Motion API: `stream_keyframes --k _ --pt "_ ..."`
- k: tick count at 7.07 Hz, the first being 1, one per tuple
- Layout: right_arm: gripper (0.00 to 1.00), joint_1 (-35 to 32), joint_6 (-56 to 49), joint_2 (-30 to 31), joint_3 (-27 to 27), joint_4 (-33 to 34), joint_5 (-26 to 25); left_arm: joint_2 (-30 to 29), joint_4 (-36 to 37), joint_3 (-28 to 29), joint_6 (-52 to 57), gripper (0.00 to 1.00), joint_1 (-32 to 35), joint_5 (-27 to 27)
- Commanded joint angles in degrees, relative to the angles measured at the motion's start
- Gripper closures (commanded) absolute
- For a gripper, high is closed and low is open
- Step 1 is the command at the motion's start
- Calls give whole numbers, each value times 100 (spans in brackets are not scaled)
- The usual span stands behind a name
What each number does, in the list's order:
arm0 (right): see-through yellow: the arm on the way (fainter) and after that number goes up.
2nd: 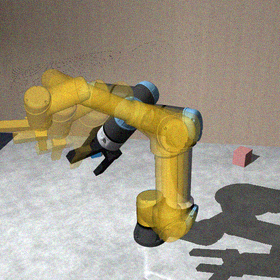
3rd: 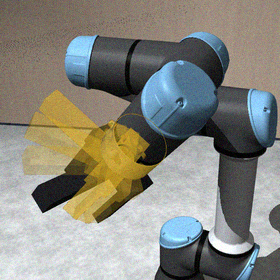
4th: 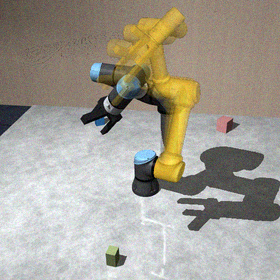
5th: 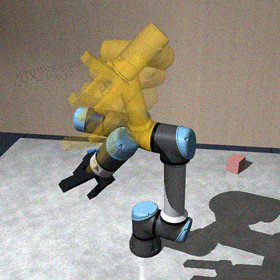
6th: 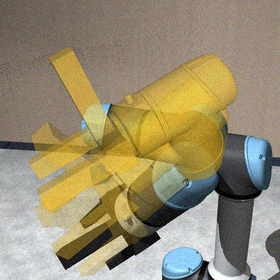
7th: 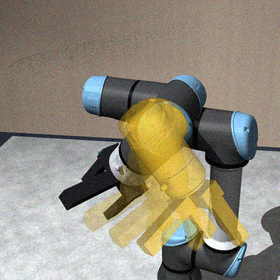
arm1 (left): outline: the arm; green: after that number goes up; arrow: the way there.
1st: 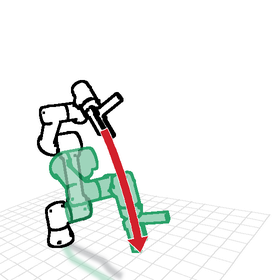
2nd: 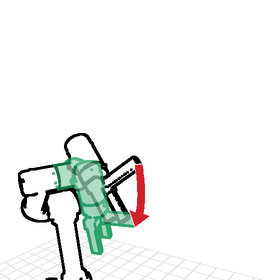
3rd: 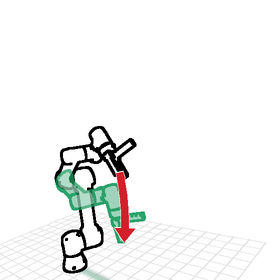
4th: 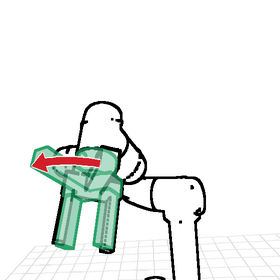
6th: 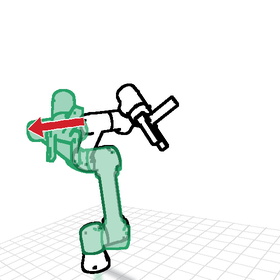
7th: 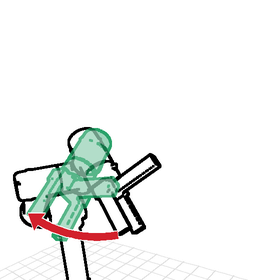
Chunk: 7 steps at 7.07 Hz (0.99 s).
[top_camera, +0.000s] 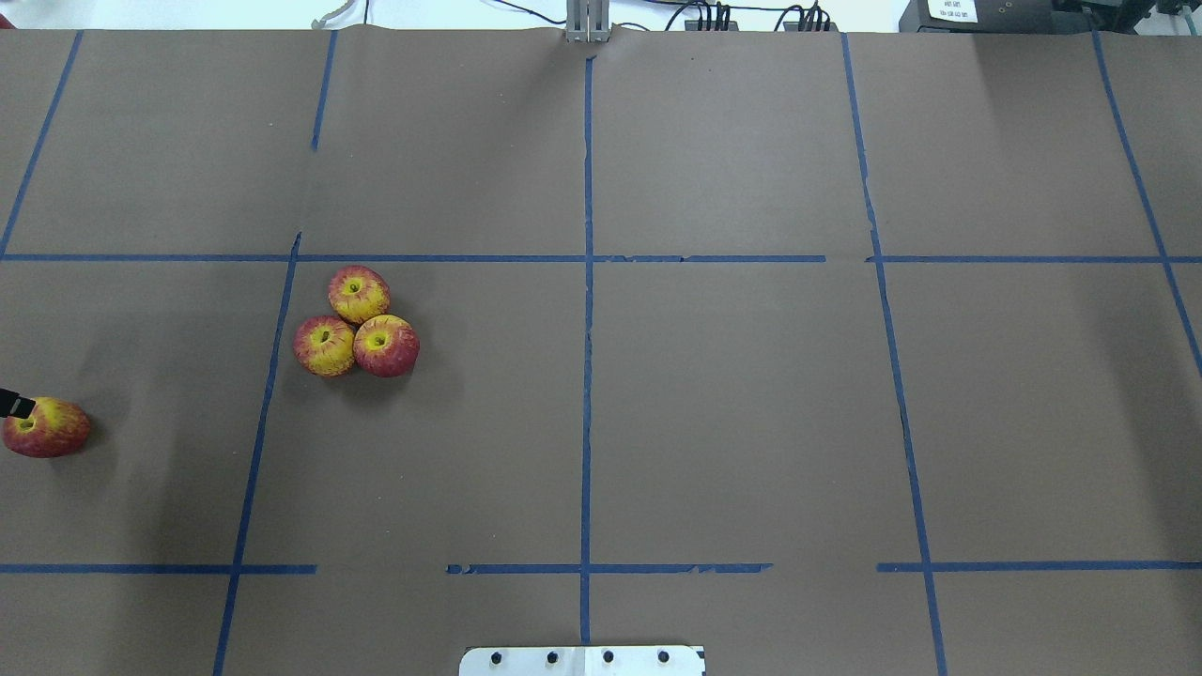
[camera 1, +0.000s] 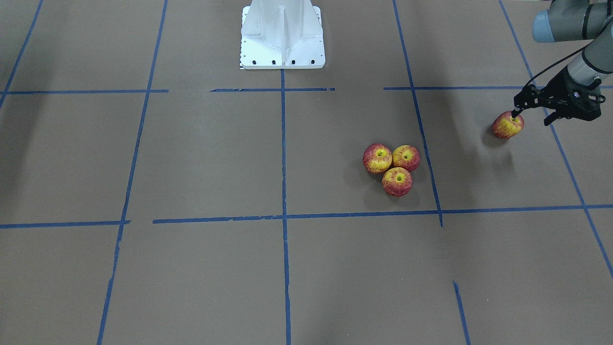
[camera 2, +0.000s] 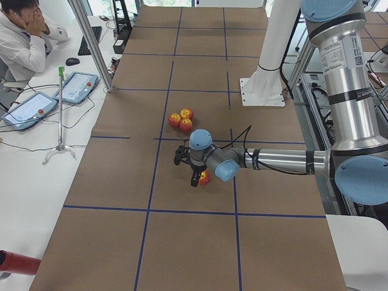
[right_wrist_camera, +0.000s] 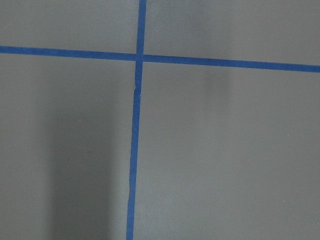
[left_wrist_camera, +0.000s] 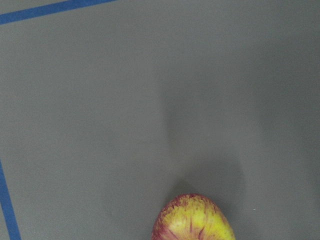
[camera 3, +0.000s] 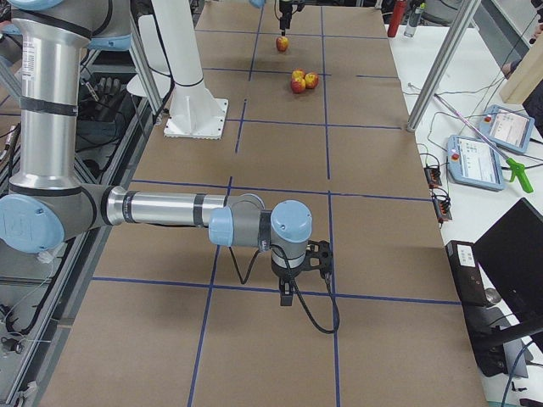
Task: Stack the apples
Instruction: 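Lower the left gripper onto the lone red-yellow apple and close it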
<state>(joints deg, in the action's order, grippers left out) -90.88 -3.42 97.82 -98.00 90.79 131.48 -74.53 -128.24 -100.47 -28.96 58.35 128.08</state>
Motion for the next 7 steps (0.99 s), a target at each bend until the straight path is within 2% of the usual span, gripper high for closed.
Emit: stream_keyframes --k 1,7 --pt "0 0 -1 0 0 0 0 -9 -61 45 -31 0 -287 -125" --pt "0 0 -1 0 0 0 0 -368 -61 439 -22 0 -631 -292"
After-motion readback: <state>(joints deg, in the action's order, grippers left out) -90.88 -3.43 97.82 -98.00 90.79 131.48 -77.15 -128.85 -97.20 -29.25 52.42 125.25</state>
